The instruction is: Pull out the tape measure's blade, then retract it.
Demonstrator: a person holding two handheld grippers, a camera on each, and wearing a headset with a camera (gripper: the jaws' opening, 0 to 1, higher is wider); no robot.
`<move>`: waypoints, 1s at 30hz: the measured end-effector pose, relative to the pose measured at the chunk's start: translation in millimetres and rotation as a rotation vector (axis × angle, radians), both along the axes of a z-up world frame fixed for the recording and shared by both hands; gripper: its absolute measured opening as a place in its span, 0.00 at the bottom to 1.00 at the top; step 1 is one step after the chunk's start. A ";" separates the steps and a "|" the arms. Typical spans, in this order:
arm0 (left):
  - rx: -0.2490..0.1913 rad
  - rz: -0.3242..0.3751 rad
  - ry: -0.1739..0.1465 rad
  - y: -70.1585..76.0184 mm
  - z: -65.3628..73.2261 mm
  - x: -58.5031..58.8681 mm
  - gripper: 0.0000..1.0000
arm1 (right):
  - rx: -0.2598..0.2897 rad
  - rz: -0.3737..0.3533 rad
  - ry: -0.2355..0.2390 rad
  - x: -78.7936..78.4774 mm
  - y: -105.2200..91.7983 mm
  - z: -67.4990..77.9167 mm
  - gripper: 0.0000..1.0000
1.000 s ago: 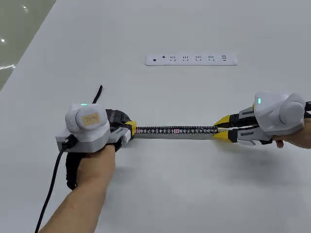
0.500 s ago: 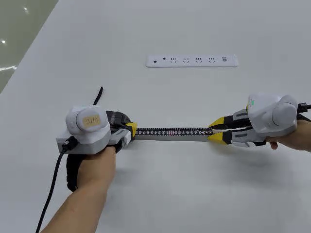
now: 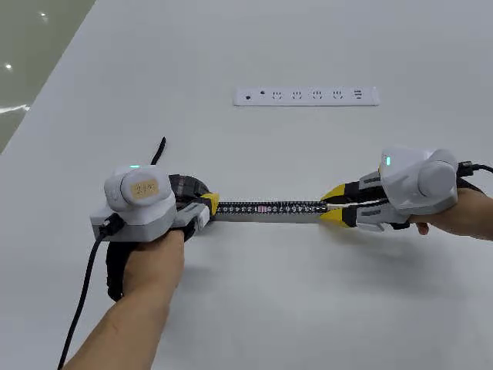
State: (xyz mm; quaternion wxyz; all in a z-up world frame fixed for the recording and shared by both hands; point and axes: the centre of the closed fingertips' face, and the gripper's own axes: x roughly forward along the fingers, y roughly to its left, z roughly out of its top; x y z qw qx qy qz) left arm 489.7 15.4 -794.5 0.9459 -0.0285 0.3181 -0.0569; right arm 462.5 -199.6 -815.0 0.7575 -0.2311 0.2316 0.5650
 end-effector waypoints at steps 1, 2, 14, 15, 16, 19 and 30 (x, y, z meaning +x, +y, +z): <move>0.001 0.000 0.000 0.0 -0.1 0.0 0.59 | 0.000 0.001 0.000 0.0 0.4 0.0 0.12; -0.004 0.001 0.000 0.6 -0.1 0.1 0.59 | 0.005 0.004 0.003 0.3 8.1 -0.2 0.12; -0.011 0.004 0.000 0.9 -0.4 0.9 0.59 | 0.018 0.002 0.007 2.6 17.4 0.3 0.12; -0.012 0.004 0.000 0.9 -0.3 0.9 0.59 | 0.020 0.002 0.008 2.7 18.5 0.3 0.12; -0.013 0.005 0.000 0.9 -0.2 0.8 0.59 | 0.022 0.002 0.009 2.8 19.7 0.3 0.12; -0.017 0.006 0.002 0.7 0.0 0.8 0.59 | 0.026 0.004 0.012 3.1 23.3 -0.1 0.12; -0.019 0.009 0.004 0.5 0.1 0.5 0.59 | 0.041 0.009 0.018 4.4 37.8 -1.3 0.12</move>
